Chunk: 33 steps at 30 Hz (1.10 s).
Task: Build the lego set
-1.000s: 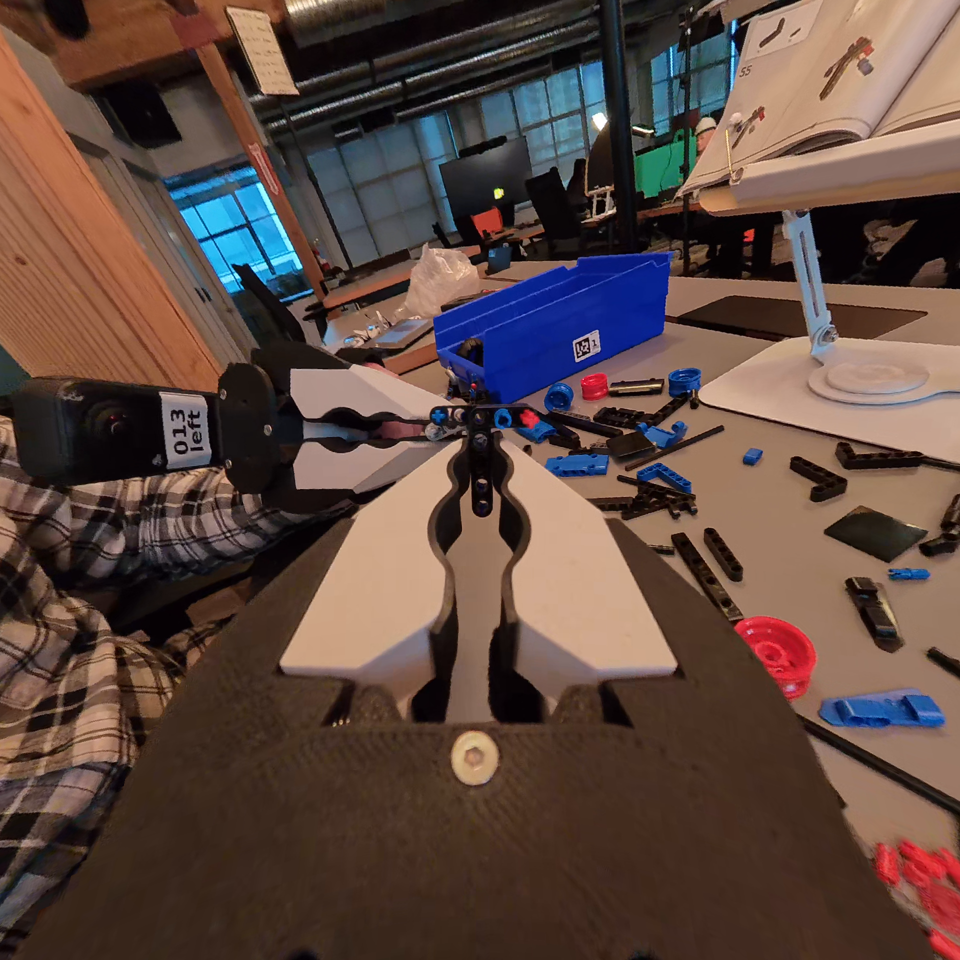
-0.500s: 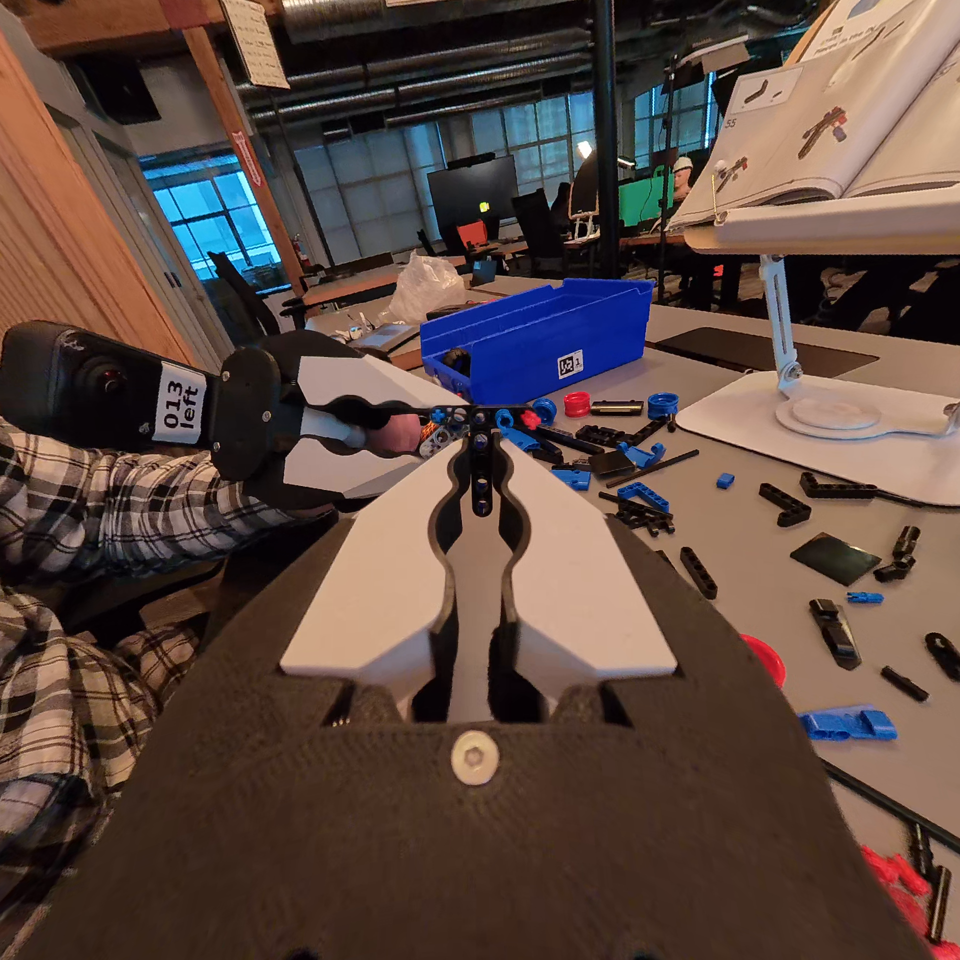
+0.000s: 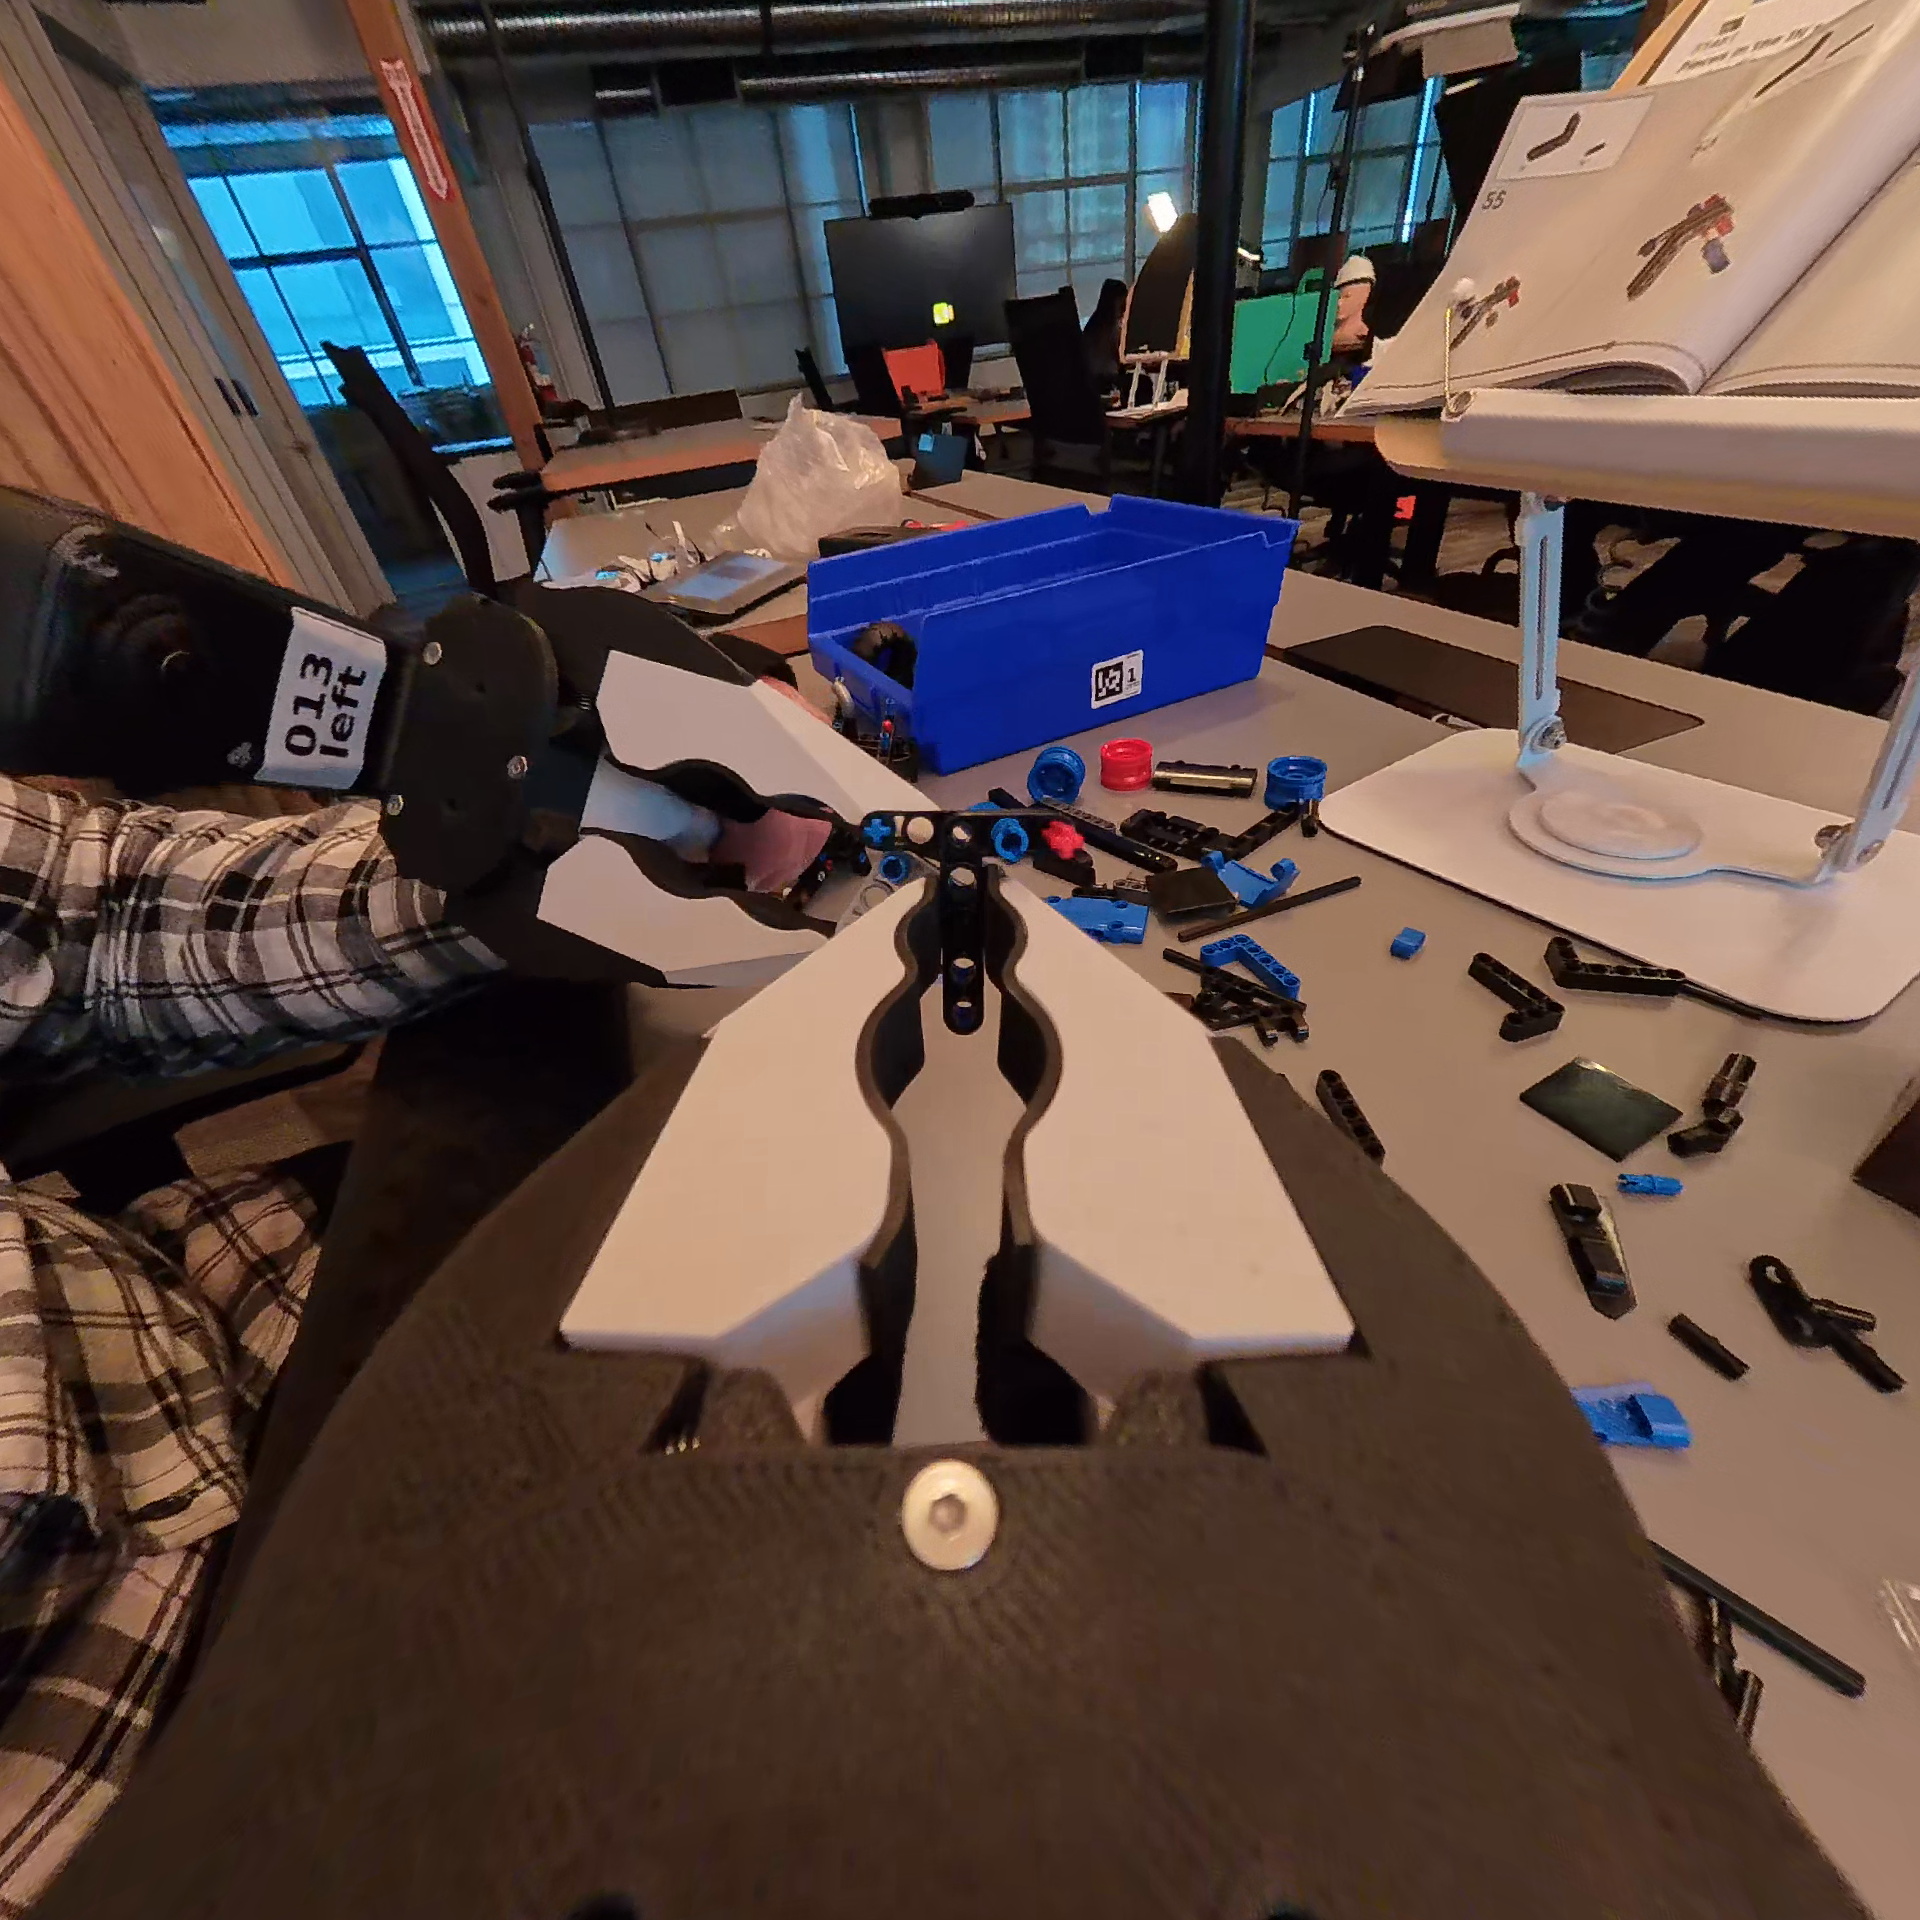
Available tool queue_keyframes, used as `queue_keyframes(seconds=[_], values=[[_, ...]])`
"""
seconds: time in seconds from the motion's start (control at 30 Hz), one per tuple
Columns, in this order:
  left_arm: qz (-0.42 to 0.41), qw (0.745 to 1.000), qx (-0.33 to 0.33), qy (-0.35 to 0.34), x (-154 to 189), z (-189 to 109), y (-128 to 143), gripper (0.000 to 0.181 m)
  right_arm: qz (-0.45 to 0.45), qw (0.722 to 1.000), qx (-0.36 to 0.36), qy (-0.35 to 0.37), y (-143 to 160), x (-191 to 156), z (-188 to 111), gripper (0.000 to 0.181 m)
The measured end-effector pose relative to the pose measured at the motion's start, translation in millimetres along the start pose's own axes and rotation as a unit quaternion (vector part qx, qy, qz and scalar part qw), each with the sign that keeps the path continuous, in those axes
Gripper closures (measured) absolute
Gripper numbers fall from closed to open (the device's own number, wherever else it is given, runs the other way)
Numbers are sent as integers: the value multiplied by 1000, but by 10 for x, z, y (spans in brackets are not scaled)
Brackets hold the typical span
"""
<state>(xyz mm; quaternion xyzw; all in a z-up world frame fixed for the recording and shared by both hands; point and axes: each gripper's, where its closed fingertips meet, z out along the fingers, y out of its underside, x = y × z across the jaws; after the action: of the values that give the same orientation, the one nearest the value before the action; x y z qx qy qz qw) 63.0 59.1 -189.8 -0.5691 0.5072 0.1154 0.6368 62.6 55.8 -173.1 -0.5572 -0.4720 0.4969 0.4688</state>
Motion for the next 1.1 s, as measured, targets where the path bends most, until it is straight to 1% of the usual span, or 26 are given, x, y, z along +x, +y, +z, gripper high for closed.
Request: queue_keyframes(seconds=[0.2,0.3,0.33,0.5,0.73,0.87,0.97,1.1], values=[[-25,1000,12,9,0,-21,-24,163,25,999,14,-16,-42,-11,-28,176],[-38,999,9,18,4,-24,15,165,32,999,10,-17,-33,6,-43,176],[-36,999,9,21,12,-34,19,181,31,999,10,-18,-36,4,-49,176],[-51,998,10,33,32,-36,23,181,25,1000,7,-18,-35,4,-57,176],[-52,998,12,23,5,-48,0,181,25,999,17,-18,-71,-4,-71,176],[-42,999,7,15,-2,-57,-14,181,41,998,20,-30,-75,-10,-87,176],[-70,997,18,25,-8,-74,-38,181,66,996,22,-47,-74,-24,-100,176],[-57,998,26,26,-4,-96,-76,181,86,994,31,-66,-100,-46,-119,176]])
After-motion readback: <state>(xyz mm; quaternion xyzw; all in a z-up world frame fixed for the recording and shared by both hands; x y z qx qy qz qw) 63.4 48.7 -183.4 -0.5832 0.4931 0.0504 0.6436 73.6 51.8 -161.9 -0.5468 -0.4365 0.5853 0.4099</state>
